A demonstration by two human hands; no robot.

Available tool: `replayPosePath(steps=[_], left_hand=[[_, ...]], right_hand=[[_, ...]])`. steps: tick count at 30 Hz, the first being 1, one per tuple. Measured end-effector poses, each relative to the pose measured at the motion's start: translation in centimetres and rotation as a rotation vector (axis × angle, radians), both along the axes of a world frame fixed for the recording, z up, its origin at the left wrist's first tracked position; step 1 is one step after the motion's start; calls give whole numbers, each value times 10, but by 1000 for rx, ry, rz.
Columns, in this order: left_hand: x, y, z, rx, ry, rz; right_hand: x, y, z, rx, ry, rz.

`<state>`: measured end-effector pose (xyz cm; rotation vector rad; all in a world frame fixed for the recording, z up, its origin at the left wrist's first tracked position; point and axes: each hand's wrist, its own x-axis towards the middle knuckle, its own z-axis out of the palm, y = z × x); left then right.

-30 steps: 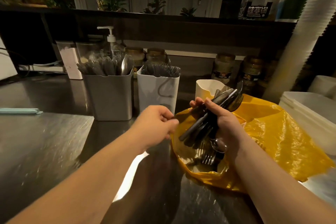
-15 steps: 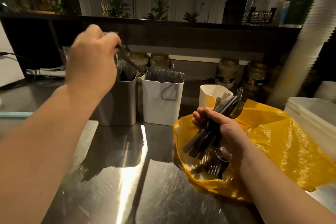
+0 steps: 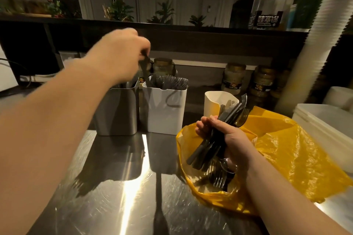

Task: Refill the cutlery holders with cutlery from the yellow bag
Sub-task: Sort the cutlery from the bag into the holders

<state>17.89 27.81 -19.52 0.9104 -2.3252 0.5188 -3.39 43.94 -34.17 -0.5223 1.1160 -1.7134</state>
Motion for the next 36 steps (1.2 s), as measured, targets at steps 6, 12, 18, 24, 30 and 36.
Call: replayPosePath(steps=[6, 12, 18, 24, 30, 36], left_hand=[[-34, -7, -38, 76, -147, 138], [-56, 55, -97, 420, 390, -366], [-73, 88, -153, 1125, 293, -364], [-74, 97, -171, 1326, 436, -407], [-76, 101, -180, 1409, 744, -430], [-78, 98, -181, 1370, 838, -413]], right_hand=[[-1, 2, 0, 5, -27, 50], [2, 0, 0, -32, -21, 67], [-2, 3, -6, -84, 67, 53], [2, 3, -6, -70, 124, 35], [2, 3, -7, -51, 165, 37], [1, 2, -8, -20, 211, -36]])
